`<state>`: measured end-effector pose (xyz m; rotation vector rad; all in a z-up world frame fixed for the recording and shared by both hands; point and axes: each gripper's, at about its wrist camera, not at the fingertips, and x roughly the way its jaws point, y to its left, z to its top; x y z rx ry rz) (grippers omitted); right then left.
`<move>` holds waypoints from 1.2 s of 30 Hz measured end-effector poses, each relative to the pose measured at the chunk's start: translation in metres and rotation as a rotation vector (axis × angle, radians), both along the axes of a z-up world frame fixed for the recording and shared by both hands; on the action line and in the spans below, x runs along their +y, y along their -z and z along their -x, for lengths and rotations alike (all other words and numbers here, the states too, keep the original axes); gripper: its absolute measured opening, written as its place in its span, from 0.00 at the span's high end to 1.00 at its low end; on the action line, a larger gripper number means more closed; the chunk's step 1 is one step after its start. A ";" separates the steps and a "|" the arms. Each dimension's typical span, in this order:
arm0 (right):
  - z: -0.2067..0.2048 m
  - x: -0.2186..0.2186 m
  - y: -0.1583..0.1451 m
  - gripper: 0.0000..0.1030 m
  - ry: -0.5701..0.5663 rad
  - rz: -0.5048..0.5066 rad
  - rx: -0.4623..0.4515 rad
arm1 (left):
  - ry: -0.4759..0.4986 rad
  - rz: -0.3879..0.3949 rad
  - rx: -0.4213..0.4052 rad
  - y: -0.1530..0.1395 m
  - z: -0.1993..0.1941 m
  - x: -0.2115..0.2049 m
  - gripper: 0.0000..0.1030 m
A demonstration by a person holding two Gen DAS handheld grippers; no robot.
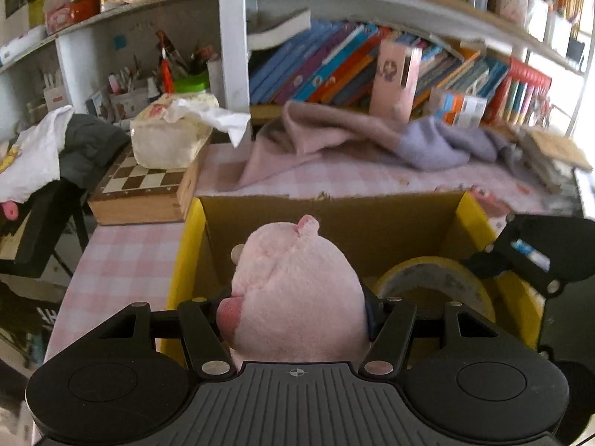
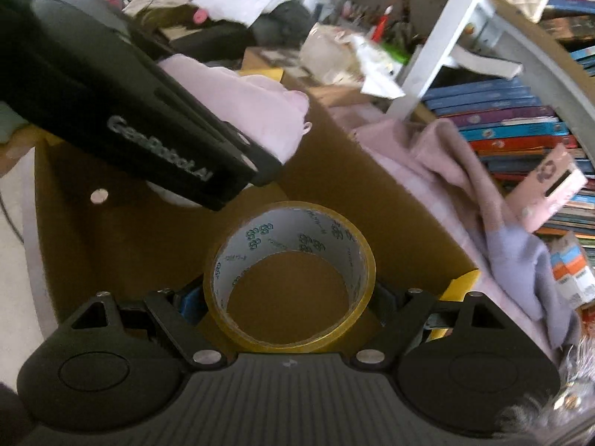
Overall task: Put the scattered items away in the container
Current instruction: 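Lift and carry the pig in left tool while right tool carries tape roll to yellow box, then open left tool to drop the pig into the box while right tool releases the tape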
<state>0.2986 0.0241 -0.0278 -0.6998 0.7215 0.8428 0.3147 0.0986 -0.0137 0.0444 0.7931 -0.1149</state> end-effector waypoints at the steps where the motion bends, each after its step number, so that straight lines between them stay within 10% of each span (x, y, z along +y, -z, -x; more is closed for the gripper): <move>1: -0.002 0.000 0.002 0.18 -0.007 0.006 0.009 | 0.003 -0.012 0.010 0.002 -0.003 -0.002 0.40; 25: -0.008 0.007 0.005 0.16 -0.177 0.027 0.068 | -0.051 -0.108 0.077 0.015 -0.015 -0.012 0.27; 36: -0.002 -0.011 -0.020 0.08 -0.125 -0.098 -0.020 | -0.063 -0.094 -0.087 -0.029 0.013 -0.018 0.16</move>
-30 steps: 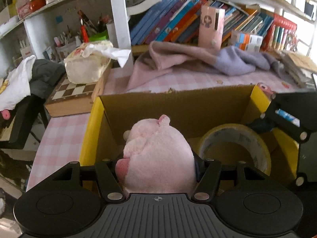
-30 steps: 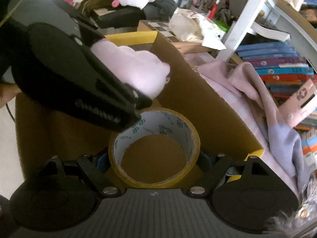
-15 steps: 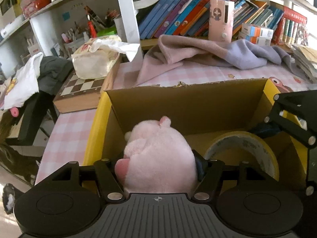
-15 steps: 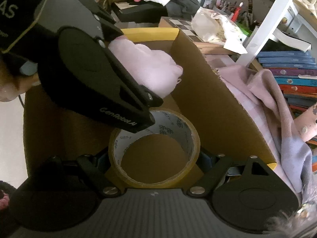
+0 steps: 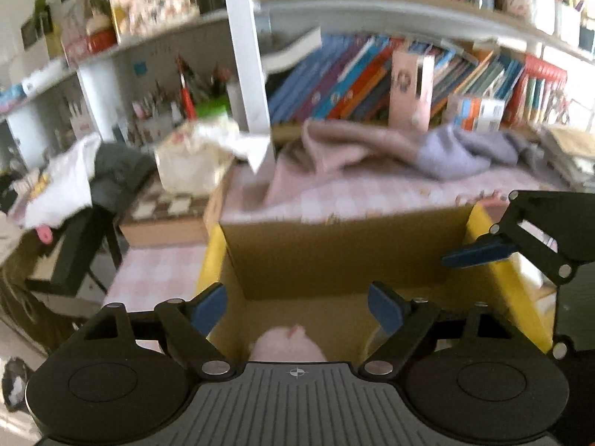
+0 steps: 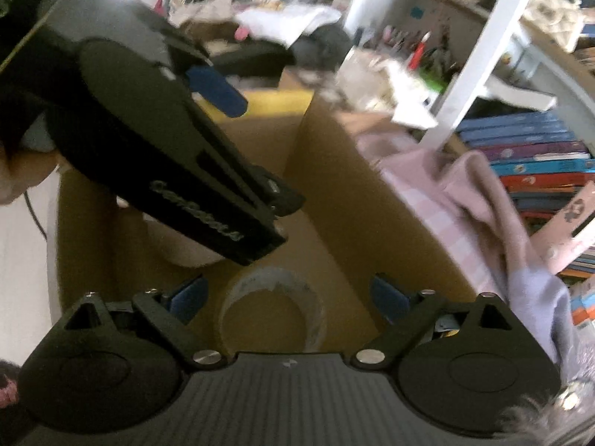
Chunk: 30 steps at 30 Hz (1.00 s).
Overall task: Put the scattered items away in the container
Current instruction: 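Open left tool to drop the pig into the box while right tool releases the tape, then withdraw both tools from the box back toward the remaining items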
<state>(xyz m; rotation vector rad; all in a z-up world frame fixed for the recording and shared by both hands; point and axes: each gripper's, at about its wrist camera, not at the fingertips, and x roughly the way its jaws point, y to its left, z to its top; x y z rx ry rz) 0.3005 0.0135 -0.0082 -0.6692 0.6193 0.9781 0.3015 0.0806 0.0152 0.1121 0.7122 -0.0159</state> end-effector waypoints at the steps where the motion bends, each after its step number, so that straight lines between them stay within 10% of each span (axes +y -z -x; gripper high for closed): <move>1: 0.003 -0.003 -0.006 0.08 0.013 -0.022 -0.012 | 0.000 0.002 -0.017 -0.006 0.004 0.000 0.16; 12: 0.061 -0.053 -0.064 0.07 0.102 -0.236 -0.177 | -0.025 0.056 -0.248 -0.065 0.102 -0.003 0.09; 30: 0.201 -0.121 -0.075 0.05 0.338 -0.429 -0.294 | -0.094 0.069 -0.329 -0.050 0.260 -0.025 0.06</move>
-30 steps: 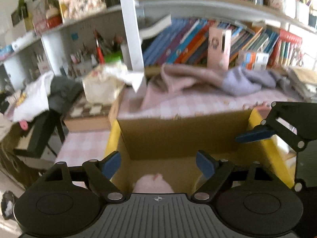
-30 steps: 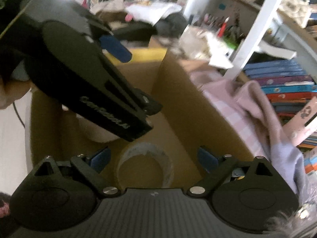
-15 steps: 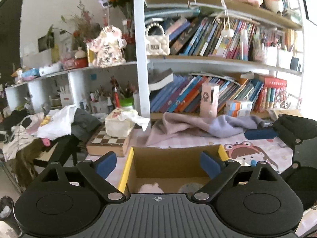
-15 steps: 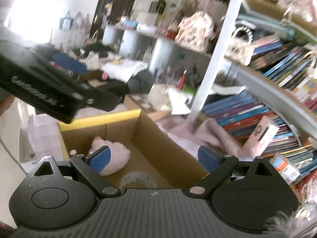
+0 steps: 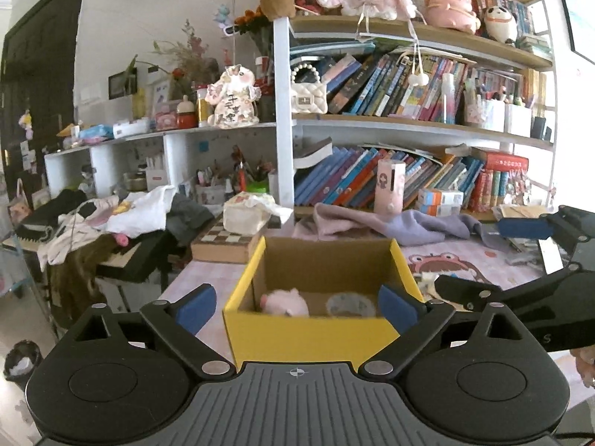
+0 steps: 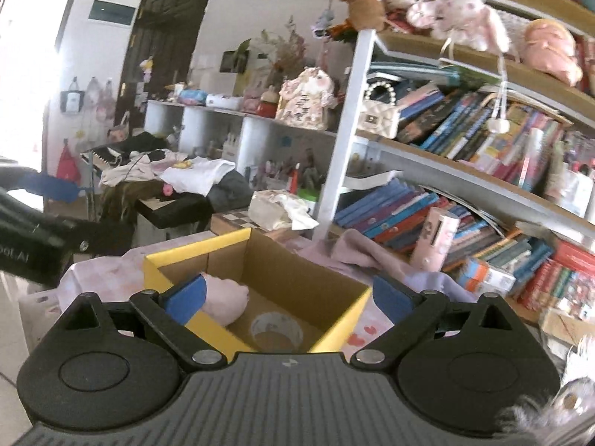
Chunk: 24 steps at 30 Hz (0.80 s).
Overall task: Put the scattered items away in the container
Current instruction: 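Withdraw both tools from the box back toward the remaining items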
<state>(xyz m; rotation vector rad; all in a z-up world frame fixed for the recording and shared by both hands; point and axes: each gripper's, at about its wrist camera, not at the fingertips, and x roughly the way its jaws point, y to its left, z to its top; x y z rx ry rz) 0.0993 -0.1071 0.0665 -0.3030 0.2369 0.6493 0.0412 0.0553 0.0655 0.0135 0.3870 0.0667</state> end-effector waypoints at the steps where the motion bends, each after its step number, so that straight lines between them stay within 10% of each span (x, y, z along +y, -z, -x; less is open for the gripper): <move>1: 0.007 -0.003 0.002 0.03 0.011 0.004 -0.007 | 0.002 0.001 -0.001 0.002 0.006 -0.003 0.06; 7: 0.046 -0.021 0.020 0.01 0.112 0.095 -0.049 | 0.022 -0.026 0.024 0.021 0.031 -0.029 0.03; 24: 0.069 -0.092 0.065 0.00 0.487 0.151 0.277 | 0.343 -0.041 0.197 0.061 0.025 -0.096 0.03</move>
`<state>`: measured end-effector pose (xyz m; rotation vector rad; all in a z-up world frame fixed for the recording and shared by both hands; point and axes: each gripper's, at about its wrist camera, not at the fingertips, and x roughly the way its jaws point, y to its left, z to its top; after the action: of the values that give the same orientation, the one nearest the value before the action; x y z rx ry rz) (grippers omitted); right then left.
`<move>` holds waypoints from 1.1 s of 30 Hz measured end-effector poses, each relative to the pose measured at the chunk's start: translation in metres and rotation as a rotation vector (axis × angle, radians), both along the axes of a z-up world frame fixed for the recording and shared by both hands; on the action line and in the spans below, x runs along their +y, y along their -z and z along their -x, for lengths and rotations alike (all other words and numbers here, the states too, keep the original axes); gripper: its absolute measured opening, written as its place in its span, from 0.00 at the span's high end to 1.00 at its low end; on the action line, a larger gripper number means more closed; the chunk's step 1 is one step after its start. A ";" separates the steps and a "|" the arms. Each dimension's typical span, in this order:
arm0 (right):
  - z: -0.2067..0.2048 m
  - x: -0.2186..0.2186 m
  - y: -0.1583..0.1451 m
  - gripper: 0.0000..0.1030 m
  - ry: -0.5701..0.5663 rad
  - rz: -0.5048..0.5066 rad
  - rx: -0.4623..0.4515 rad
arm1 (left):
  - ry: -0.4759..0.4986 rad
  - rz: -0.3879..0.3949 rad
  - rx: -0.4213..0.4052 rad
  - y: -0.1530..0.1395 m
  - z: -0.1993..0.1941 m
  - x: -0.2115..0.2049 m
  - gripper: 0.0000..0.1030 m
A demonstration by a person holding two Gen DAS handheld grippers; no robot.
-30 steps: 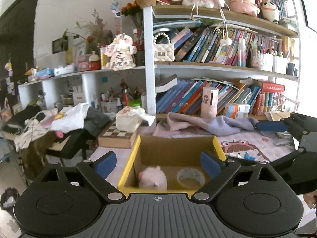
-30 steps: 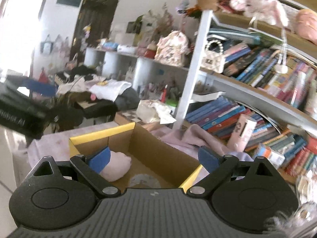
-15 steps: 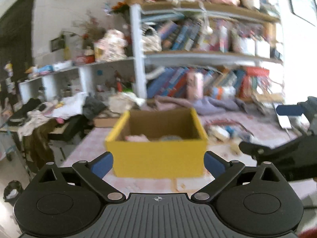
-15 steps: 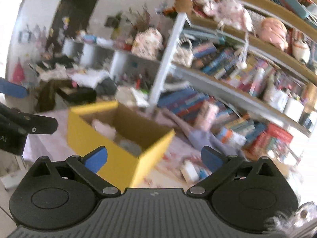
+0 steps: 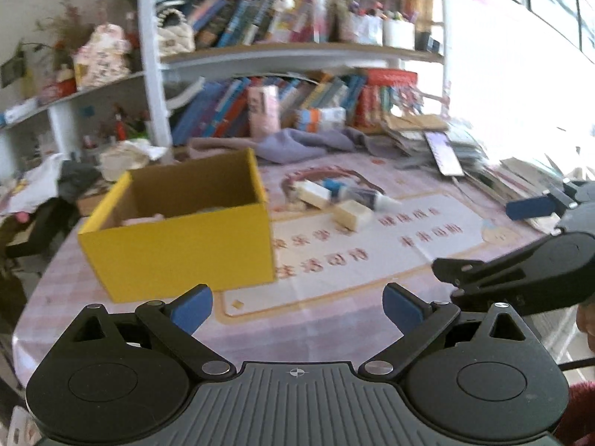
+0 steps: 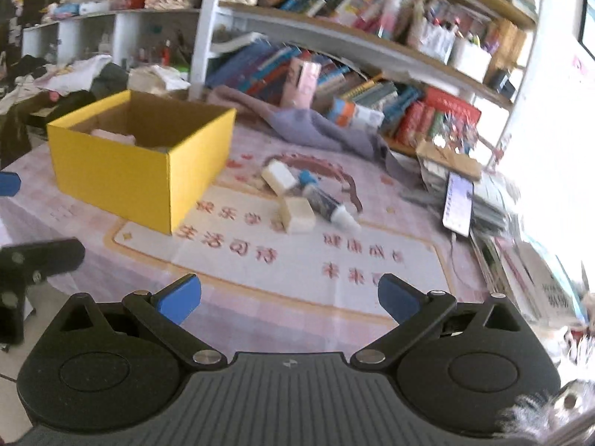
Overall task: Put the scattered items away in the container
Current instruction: 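Withdraw both tools from the box back toward the remaining items, then grasp white eraser block with left tool while right tool grasps white-and-blue glue bottle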
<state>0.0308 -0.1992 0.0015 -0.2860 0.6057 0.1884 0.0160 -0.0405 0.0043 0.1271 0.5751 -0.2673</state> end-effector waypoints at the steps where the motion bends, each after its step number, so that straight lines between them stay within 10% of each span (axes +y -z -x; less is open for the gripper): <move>1: 0.001 -0.002 0.001 0.00 0.004 -0.003 0.006 | 0.014 -0.003 0.008 0.002 -0.001 -0.003 0.03; 28: -0.079 -0.074 0.019 0.03 0.113 -0.035 0.128 | 0.155 0.024 0.111 0.023 -0.084 -0.081 0.03; 33: -0.116 -0.092 0.023 0.16 0.094 -0.063 0.160 | 0.162 0.004 0.121 0.027 -0.113 -0.104 0.03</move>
<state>0.1468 -0.2911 -0.0216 -0.1818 0.7682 0.1408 0.1293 -0.1448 -0.0225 0.1548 0.6852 -0.4357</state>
